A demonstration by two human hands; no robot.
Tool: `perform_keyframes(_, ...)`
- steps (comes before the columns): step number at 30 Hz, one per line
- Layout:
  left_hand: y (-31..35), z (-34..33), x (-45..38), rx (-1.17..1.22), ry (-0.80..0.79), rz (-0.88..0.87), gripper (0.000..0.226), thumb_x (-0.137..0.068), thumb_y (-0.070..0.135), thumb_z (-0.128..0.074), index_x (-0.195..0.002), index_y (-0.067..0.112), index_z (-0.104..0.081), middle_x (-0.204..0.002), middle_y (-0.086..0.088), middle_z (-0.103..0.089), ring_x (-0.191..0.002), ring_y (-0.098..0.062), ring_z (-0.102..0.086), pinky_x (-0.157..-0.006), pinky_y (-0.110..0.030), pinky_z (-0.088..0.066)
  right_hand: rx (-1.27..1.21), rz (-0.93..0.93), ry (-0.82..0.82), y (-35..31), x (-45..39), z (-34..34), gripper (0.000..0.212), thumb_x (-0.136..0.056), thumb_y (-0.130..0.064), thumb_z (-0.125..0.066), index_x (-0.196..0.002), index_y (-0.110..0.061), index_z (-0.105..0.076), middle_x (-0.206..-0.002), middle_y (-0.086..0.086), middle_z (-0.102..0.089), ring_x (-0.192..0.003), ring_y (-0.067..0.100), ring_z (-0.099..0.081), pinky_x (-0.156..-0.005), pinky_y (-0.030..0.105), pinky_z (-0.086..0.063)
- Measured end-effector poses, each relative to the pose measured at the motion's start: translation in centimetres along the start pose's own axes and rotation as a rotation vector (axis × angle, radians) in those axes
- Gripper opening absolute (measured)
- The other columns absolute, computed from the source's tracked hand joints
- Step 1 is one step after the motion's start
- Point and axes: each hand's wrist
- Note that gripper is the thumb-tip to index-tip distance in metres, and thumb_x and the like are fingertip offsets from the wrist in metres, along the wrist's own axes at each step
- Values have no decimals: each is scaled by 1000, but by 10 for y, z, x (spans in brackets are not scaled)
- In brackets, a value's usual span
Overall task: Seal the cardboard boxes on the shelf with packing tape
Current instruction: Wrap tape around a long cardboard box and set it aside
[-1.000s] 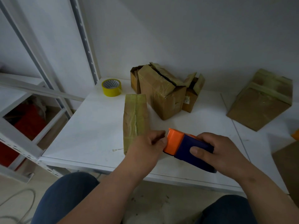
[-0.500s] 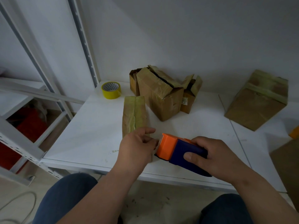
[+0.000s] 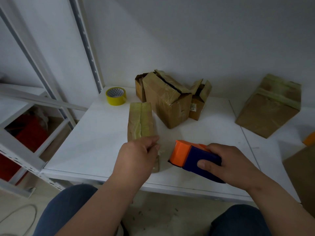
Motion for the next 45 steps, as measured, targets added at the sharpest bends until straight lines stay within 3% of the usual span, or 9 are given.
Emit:
perform_keyframes(5, -11, -7, 4, -193, -50, -58, 38, -98, 28, -52, -135, 39, -54, -102, -1, -71, -87, -14, -65, -83, -28, -53, 228, 29, 105, -5, -6, -12, 25, -79, -62, -60, -84, -39, -52, -66, -18, -58, -63, 2, -58, -54, 11, -35)
perform_keyframes(9, -20, -21, 2, -44, -7, 192, 31, -98, 18, -53, -127, 17, -64, -100, 0, -66, -98, -21, -61, -85, -21, -42, 374, 68, 216, -1, -11, -26, 42, -75, -72, -42, -78, -31, -48, -64, -15, -52, -58, 8, -51, -62, 24, -31)
perform_keyframes(12, -15, -16, 12, -159, -112, 33, 37, -99, 25, -51, -131, 43, -55, -128, 27, -48, -113, -5, -52, -84, 1, -29, 410, 55, 291, 1, -10, -34, 43, -77, -72, -40, -80, -30, -49, -66, -13, -52, -58, 12, -49, -65, 28, -37)
perform_keyframes(15, -13, -11, 18, -229, -162, -39, 42, -96, 29, -56, -130, 53, -51, -158, 12, -24, -138, -17, -38, -111, -24, -31, 435, 35, 364, 7, -8, -40, 45, -77, -70, -41, -78, -27, -52, -64, -11, -51, -54, 13, -48, -66, 31, -41)
perform_keyframes(18, -14, -10, 19, -276, -172, 43, 35, -94, 38, -56, -125, 55, -54, -162, 11, -12, -142, -20, -27, -114, -40, -28, 450, 15, 457, 17, -2, -40, 43, -78, -67, -44, -72, -24, -49, -59, -10, -50, -50, 15, -46, -63, 32, -42)
perform_keyframes(23, -27, -3, 13, -299, 11, 102, 63, -87, 49, -61, -145, 43, -36, -159, 10, -22, -143, -24, -16, -110, -51, -25, 471, -18, 470, 32, 8, -37, 45, -78, -67, -43, -73, -23, -51, -60, -9, -54, -50, 14, -49, -65, 32, -42)
perform_keyframes(28, -42, -9, -4, 51, -14, 315, 120, -61, 67, -75, -155, 28, -11, -156, 0, -25, -141, -24, -29, -110, -49, -35, 423, -56, 487, 38, 17, -39, 40, -80, -65, -45, -72, -26, -48, -55, -13, -45, -45, 9, -42, -62, 31, -42)
perform_keyframes(41, -36, 6, 29, 26, 3, 251, 115, -62, 58, -79, -155, 34, -15, -139, 4, -51, -117, -20, -53, -91, -34, -44, 401, -157, 500, 49, 39, -44, 42, -80, -68, -43, -66, -29, -43, -49, -13, -42, -42, 6, -42, -63, 34, -46)
perform_keyframes(45, -17, 23, 51, -35, -24, 158, 132, -39, 72, -75, -152, 39, -16, -145, 12, -44, -125, -13, -46, -103, -32, -38, 380, -209, 512, 49, 43, -43, 41, -78, -69, -41, -67, -30, -44, -50, -13, -44, -43, 4, -41, -65, 34, -46)
Point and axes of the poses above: each hand's wrist, its own x-axis away from the middle knuckle, its own z-axis out of the back of the hand, y = z × x
